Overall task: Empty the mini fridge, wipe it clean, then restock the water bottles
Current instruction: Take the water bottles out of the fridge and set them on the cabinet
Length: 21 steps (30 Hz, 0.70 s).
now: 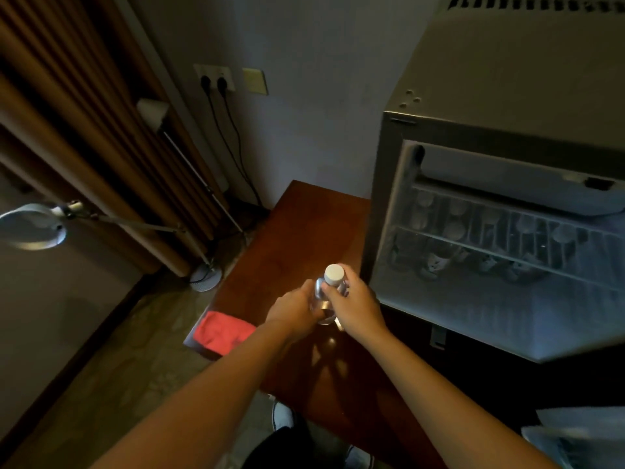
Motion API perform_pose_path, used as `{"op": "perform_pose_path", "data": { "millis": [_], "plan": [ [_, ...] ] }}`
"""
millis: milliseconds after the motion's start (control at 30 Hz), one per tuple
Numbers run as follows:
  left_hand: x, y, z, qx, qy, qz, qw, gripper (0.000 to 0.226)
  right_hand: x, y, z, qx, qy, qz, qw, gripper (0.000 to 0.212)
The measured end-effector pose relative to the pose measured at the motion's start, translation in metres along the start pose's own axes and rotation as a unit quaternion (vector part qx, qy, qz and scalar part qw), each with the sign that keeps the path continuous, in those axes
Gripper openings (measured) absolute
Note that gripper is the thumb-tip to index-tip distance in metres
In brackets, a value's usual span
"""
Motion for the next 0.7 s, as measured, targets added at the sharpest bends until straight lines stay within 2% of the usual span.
{"op": "perform_pose_path", "data": {
  "millis": [267, 433, 700],
  "plan": [
    [-0.021, -0.057, 0.04, -0.009, 0.014, 0.042, 0.999, 0.041, -0.041, -0.025, -0.061, 0.048, -0.04, 0.025, 0.998, 0.038],
    [-0.05, -0.086, 0.064, -0.003, 0.013, 0.038, 0.999, 0.054, -0.072, -0.038, -0.088, 0.05, -0.024, 0.029, 0.998, 0.038],
    [-0.107, -0.122, 0.102, -0.011, 0.018, 0.002, 1.0, 0.036, -0.13, -0.058, -0.127, 0.053, 0.012, 0.015, 0.998, 0.033]
  ]
}}
Point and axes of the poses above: each hand's wrist, its own x-axis away from the middle knuckle, its own z-axis out of the back of the hand, y = z × x, the point moved 3 cm from there along -x, towards the middle knuckle, and after that the axes turned 3 degrees about -y, right-handed, at the moved point
